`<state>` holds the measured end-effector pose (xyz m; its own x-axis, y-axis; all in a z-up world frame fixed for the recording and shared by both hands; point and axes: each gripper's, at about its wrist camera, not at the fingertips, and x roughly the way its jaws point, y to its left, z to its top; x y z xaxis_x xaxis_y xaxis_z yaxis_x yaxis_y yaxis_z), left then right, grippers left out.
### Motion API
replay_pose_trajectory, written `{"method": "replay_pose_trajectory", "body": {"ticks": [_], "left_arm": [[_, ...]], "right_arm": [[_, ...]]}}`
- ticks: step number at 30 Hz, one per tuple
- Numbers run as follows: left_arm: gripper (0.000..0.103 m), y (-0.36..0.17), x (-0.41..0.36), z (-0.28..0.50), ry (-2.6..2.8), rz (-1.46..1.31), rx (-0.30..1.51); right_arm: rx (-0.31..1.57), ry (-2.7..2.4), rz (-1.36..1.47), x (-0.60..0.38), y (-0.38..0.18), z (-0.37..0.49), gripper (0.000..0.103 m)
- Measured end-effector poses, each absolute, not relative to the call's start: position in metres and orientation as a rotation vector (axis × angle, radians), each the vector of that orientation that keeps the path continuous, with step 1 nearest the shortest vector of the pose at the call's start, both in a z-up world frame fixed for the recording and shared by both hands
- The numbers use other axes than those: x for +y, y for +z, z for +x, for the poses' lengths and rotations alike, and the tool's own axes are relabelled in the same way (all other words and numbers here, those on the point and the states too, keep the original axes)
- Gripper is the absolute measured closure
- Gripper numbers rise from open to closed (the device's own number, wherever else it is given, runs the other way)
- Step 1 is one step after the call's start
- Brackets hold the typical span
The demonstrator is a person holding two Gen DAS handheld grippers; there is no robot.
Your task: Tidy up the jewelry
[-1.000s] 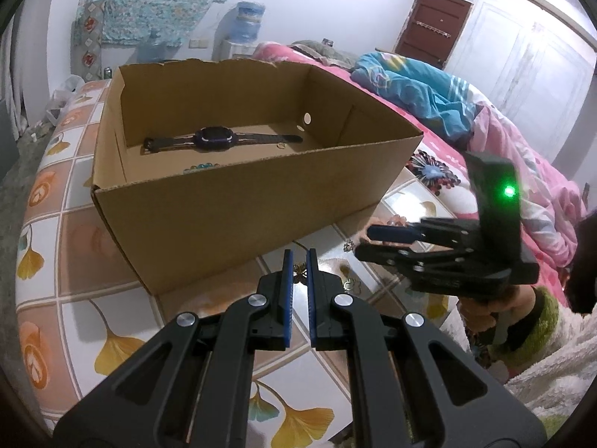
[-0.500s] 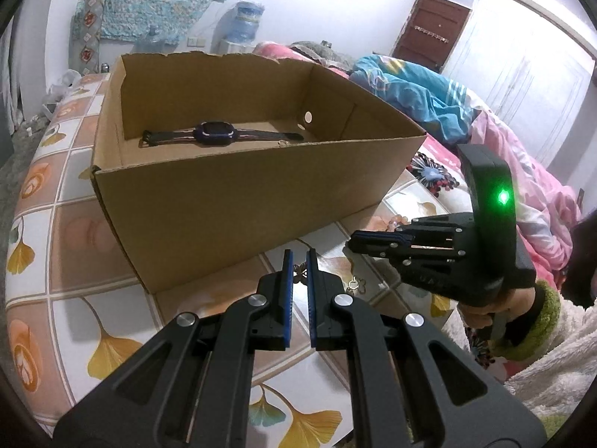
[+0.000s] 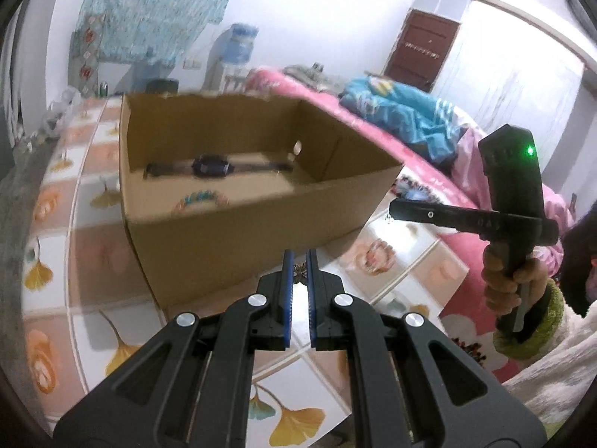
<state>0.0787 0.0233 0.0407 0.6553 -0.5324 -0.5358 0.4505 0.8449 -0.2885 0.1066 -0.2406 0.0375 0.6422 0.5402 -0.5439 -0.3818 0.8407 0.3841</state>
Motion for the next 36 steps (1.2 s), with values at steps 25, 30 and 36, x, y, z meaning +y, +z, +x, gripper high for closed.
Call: {"method": "replay_pose_trajectory", "body": {"ticks": [25, 30, 36], "left_arm": [[0.067, 0.077, -0.023, 0.2, -0.27, -0.067, 0.782], [0.05, 0.087, -0.025, 0.187, -0.179, -0.06, 0.763], [0.035, 0.095, -0.032, 0.177, -0.117, -0.046, 0.74]], "right_arm": [[0.568, 0.394, 0.202, -0.219, 0.065, 0.179, 0.057], [0.544, 0.418, 0.304, -0.245, 0.066, 0.166, 0.042], [0.504, 0.447, 0.343, -0.263, 0.072, 0.151, 0.031]]}}
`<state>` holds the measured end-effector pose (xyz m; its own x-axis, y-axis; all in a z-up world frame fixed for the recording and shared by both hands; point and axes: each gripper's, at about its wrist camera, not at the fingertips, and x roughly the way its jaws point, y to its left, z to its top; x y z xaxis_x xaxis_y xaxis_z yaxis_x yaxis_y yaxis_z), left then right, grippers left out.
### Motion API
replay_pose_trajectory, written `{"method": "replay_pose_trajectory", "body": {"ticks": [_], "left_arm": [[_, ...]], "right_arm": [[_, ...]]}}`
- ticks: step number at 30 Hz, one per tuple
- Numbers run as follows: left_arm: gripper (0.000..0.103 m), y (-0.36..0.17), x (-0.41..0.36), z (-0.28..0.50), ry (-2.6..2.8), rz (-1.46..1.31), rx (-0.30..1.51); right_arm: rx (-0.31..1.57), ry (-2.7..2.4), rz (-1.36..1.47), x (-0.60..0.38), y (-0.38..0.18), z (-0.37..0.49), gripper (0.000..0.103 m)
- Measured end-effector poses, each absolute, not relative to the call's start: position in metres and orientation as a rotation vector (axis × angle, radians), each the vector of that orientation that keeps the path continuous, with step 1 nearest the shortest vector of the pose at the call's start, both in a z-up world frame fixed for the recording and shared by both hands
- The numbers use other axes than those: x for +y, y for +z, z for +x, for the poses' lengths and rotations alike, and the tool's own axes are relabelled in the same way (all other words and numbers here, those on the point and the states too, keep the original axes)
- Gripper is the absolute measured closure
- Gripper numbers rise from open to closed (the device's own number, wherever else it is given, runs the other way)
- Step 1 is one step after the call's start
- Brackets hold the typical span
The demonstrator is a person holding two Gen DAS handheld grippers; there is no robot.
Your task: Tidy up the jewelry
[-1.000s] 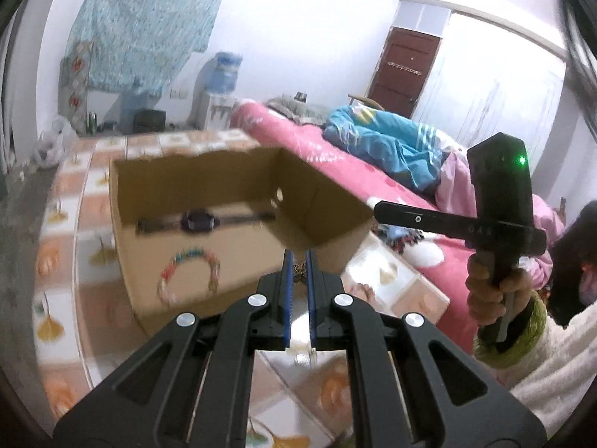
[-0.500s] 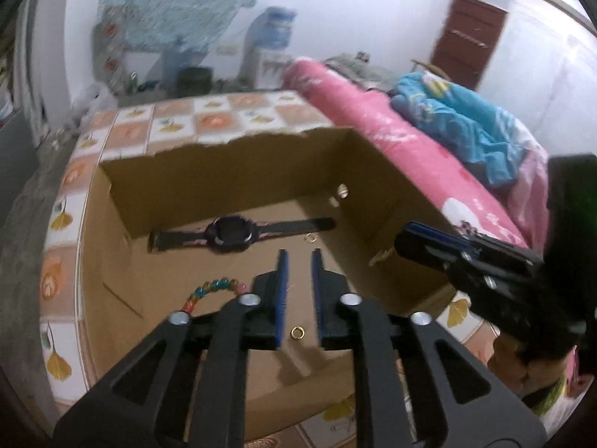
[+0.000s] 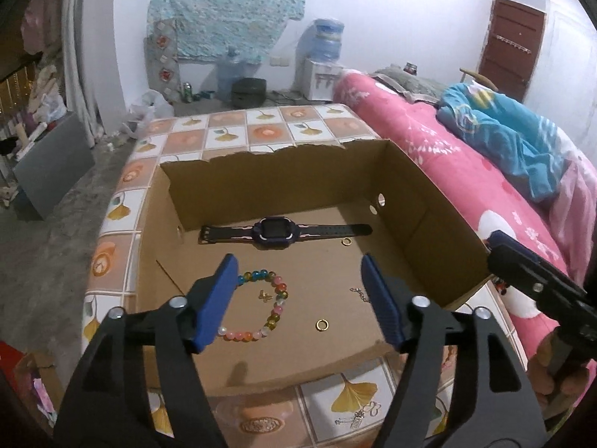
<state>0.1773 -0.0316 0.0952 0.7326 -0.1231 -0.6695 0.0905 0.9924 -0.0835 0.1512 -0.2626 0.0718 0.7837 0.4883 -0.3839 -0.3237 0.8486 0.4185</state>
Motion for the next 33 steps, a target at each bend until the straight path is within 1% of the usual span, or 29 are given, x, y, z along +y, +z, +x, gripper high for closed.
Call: {"method": "replay_pose_trajectory", "body": {"ticks": [6, 12, 22, 33], "left_arm": [[0.025, 0.105, -0.039, 0.169, -0.085, -0.02, 0.718], [0.02, 0.11, -0.039, 0.166, -0.057, -0.016, 0.705], [0.019, 0.111, -0.039, 0.167, -0.044, -0.015, 0.704], [0.019, 0.111, -0.04, 0.167, -0.044, -0.012, 0.703]], "right_arm": [[0.485, 0.479, 0.345, -0.266, 0.075, 0.145, 0.023], [0.471, 0.493, 0.356, -0.272, 0.078, 0.142, 0.02], [0.461, 0.491, 0.37, -0.277, 0.079, 0.139, 0.017], [0.448, 0.493, 0.352, -0.276, 0.083, 0.135, 0.012]]}}
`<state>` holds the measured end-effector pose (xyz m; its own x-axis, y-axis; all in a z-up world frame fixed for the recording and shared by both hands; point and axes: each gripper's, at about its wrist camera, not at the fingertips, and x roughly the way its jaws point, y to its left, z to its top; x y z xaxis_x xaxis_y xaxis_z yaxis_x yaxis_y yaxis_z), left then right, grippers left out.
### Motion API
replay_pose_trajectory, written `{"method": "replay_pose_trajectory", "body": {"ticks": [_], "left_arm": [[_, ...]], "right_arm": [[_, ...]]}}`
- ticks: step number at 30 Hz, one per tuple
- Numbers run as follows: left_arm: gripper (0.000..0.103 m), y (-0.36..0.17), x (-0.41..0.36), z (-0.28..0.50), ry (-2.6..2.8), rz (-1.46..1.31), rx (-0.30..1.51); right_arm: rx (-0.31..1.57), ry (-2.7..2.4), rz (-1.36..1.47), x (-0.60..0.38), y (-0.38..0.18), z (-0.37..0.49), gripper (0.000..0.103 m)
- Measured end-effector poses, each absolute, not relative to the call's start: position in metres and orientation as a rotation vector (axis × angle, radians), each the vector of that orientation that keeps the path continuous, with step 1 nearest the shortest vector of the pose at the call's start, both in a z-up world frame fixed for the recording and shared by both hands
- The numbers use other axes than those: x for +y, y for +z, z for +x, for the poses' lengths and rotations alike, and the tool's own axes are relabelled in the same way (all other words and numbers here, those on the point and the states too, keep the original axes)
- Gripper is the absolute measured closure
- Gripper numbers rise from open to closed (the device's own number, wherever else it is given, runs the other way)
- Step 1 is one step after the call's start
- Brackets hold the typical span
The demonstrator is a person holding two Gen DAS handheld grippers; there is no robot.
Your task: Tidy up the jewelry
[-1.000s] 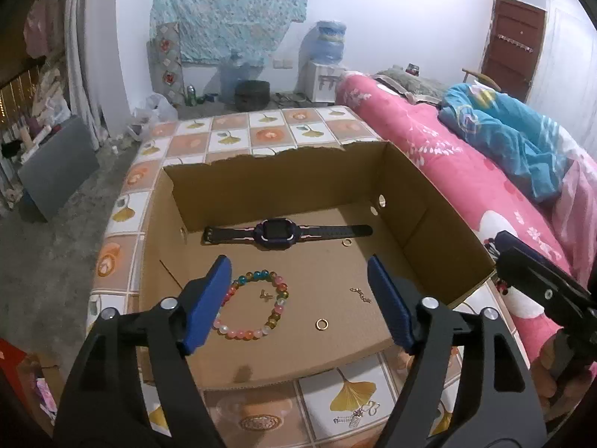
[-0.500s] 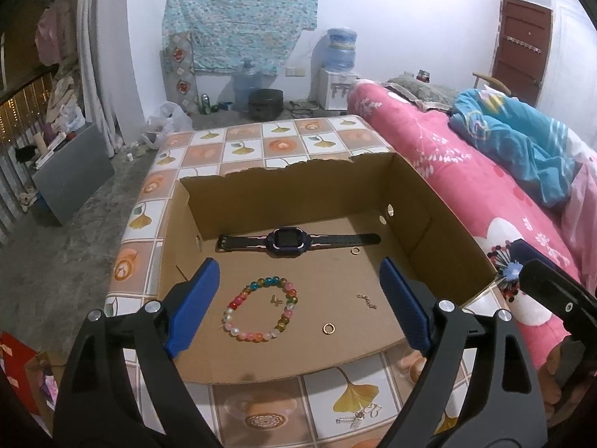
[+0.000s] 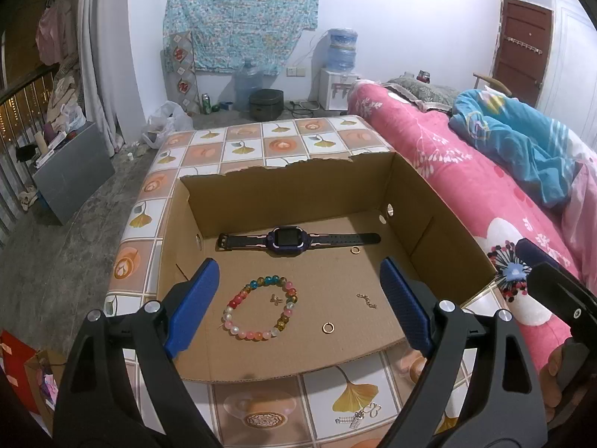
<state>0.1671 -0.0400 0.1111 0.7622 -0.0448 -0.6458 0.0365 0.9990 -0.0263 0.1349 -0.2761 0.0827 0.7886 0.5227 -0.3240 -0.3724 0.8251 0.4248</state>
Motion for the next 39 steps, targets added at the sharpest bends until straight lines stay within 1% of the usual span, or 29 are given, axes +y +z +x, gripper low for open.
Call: {"method": "replay_pose_trajectory", "body": {"ticks": [7, 14, 31, 39], "left_arm": [[0.019, 0.111, -0.039, 0.166, -0.044, -0.014, 0.703], [0.019, 0.111, -0.039, 0.166, -0.043, -0.014, 0.703], [0.019, 0.11, -0.04, 0.165, -0.048, -0.016, 0.704], [0.019, 0.112, -0.035, 0.148, -0.094, -0.032, 0.659]], "right_arm": [[0.447, 0.481, 0.352, -0.276, 0.083, 0.134, 0.011], [0.438, 0.468, 0.343, -0.277, 0.085, 0.132, 0.008], [0.443, 0.462, 0.345, -0.278, 0.084, 0.132, 0.007], [0.444, 0.453, 0.345, -0.275, 0.086, 0.124, 0.007]]}}
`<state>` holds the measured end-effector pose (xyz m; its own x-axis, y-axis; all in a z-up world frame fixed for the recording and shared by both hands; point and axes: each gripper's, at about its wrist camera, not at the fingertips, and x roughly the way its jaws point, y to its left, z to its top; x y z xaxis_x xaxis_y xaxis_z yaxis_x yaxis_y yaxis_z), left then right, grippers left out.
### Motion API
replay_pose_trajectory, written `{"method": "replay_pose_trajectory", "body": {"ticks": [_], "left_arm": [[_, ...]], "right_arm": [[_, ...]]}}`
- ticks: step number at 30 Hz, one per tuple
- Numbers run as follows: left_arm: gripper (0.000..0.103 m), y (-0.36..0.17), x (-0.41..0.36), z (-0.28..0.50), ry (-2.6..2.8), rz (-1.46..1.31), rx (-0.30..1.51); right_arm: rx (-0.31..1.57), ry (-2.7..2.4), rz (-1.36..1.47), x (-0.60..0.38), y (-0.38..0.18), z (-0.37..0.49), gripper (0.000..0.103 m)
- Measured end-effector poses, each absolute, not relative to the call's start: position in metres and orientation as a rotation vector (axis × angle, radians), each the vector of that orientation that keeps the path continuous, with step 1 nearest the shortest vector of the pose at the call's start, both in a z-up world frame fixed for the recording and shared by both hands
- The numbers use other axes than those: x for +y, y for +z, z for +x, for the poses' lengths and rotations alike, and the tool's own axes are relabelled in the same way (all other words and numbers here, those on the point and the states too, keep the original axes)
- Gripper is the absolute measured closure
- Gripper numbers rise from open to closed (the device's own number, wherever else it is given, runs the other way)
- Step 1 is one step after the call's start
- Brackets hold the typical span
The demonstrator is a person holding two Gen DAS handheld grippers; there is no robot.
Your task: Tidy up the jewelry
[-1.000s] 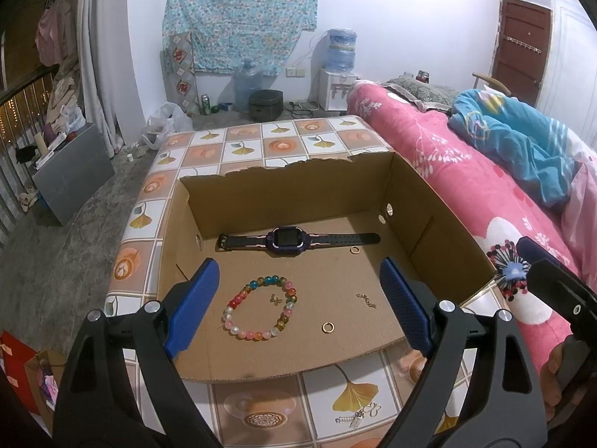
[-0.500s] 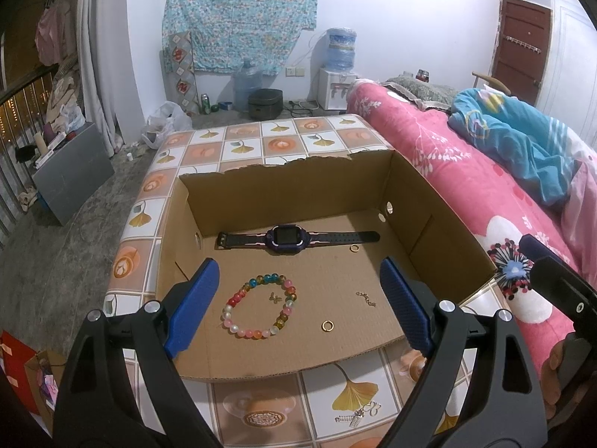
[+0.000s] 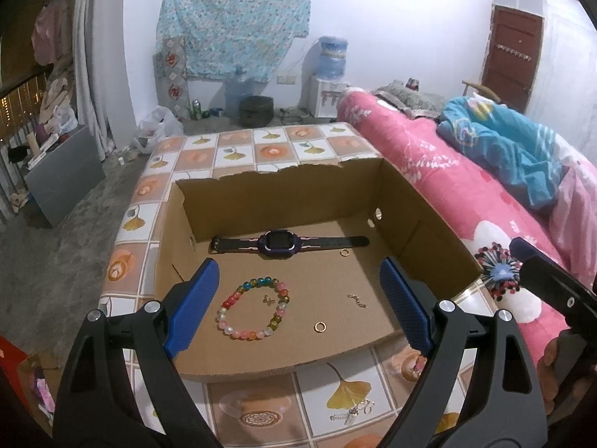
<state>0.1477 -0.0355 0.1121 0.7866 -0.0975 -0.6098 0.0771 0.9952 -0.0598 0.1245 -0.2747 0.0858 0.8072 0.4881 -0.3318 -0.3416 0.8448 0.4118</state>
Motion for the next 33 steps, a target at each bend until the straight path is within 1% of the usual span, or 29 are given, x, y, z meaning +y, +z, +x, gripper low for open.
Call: {"method": "replay_pose_trajectory", "body": {"ticks": [5, 12, 16, 20, 21, 22, 24, 25, 26, 28, 30, 31, 32, 33], "left_arm": [[0.019, 0.118, -0.023, 0.122, -0.121, -0.016, 0.603], [0.019, 0.107, -0.002, 0.081, -0.195, -0.018, 0.567], [0.019, 0.086, 0.005, 0.059, -0.282, -0.033, 0.581], [0.019, 0.048, -0.004, 0.044, -0.345, 0.005, 0.644], [0.021, 0.04, -0.005, 0.041, -0.358, 0.011, 0.655], [0.026, 0.031, -0.008, 0.039, -0.379, 0.018, 0.671], [0.032, 0.014, -0.016, 0.036, -0.42, 0.028, 0.704], [0.038, 0.007, -0.02, 0.035, -0.439, 0.033, 0.717], [0.042, 0.001, -0.023, 0.035, -0.45, 0.035, 0.725], [0.053, -0.009, -0.03, 0.037, -0.484, 0.043, 0.745], [0.06, -0.015, -0.036, 0.04, -0.513, 0.058, 0.751], [0.063, -0.017, -0.04, 0.042, -0.521, 0.07, 0.753], [0.065, -0.019, -0.044, 0.044, -0.526, 0.086, 0.754], [0.069, -0.02, -0.045, 0.046, -0.53, 0.096, 0.757]], "right_arm": [[0.447, 0.441, 0.333, -0.279, 0.083, 0.115, 0.007], [0.476, 0.4, 0.37, -0.299, 0.069, 0.099, 0.007], [0.488, 0.424, 0.388, -0.299, 0.054, 0.08, 0.007], [0.533, 0.443, 0.371, -0.288, 0.033, 0.063, 0.007], [0.547, 0.447, 0.36, -0.284, 0.028, 0.059, 0.007], [0.566, 0.446, 0.342, -0.277, 0.021, 0.055, 0.008], [0.601, 0.447, 0.323, -0.269, 0.011, 0.051, 0.01], [0.625, 0.444, 0.315, -0.263, 0.004, 0.049, 0.013], [0.64, 0.442, 0.309, -0.259, -0.001, 0.048, 0.017], [0.681, 0.435, 0.294, -0.25, -0.011, 0.048, 0.025], [0.717, 0.442, 0.291, -0.242, -0.021, 0.051, 0.037], [0.727, 0.445, 0.293, -0.239, -0.024, 0.052, 0.039], [0.737, 0.451, 0.3, -0.237, -0.028, 0.054, 0.044], [0.747, 0.459, 0.308, -0.235, -0.031, 0.056, 0.048]]}}
